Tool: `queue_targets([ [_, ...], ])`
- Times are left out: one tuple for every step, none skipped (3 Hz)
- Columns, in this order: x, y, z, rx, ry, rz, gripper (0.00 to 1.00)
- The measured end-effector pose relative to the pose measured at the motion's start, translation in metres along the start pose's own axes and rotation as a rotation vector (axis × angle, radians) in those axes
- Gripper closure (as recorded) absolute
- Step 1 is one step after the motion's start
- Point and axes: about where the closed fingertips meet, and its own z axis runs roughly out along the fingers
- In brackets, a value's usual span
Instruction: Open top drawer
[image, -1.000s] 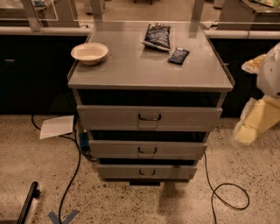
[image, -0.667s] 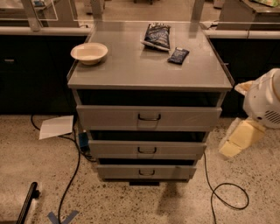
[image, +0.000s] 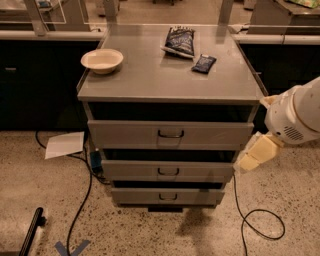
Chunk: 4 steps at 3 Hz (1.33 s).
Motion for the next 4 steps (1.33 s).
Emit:
queue_targets([
  [0.013, 0.013, 0.002, 0.048, 0.033, 0.049, 0.0],
  [0.042, 0.027, 0.045, 0.089, 0.03, 0.174, 0.0],
  [0.054, 0.018, 0.079, 0.169, 0.009, 0.248, 0.0],
  [0.043, 0.001, 0.074, 0.235, -0.047, 0.278, 0.0],
])
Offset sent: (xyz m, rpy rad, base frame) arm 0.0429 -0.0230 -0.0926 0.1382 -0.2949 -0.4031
